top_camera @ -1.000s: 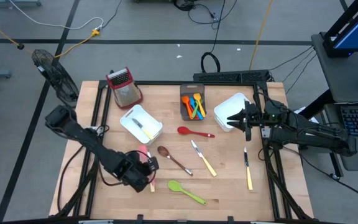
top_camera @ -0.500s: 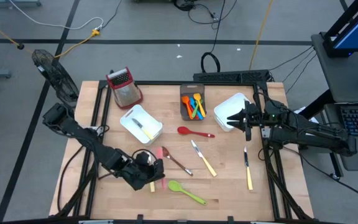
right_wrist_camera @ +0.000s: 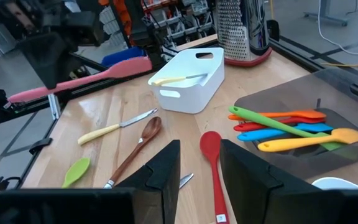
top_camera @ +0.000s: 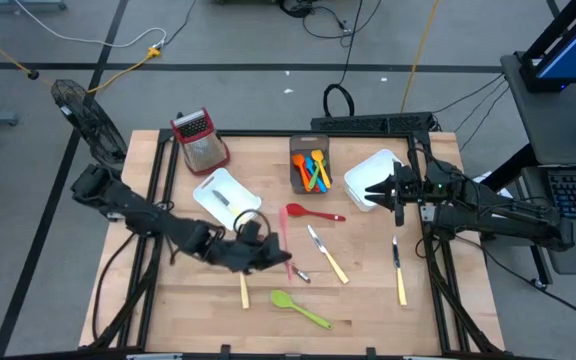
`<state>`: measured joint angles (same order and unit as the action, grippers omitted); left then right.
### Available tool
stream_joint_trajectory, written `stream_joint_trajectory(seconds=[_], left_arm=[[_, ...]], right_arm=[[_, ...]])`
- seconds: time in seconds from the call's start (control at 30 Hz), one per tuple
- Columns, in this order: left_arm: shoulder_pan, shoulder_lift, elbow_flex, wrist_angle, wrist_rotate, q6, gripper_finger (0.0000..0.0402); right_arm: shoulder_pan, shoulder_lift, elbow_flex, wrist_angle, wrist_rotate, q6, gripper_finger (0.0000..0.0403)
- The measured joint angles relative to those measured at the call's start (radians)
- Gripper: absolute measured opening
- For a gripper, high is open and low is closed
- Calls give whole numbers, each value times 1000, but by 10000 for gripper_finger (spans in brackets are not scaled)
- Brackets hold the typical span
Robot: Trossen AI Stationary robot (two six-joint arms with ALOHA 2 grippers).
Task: Pick & Place Kitchen Items
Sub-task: Put the pink spatula into the black bin
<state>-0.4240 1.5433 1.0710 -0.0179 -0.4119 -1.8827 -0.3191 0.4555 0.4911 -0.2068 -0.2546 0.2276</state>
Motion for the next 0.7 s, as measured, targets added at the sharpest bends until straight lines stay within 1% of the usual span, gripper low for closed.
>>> stream_joint_trajectory(seconds=[0.2, 0.4, 0.7], left_arm=[[96, 0, 0, 77, 66, 126, 48], [180, 0, 0, 125, 130, 209, 48], [301, 0, 0, 228, 182, 340, 48]], right_arm=[[0, 21, 0, 10, 0, 0, 105], [0, 46, 0, 9, 0, 1, 105], [0, 64, 0, 9, 3, 1, 105]])
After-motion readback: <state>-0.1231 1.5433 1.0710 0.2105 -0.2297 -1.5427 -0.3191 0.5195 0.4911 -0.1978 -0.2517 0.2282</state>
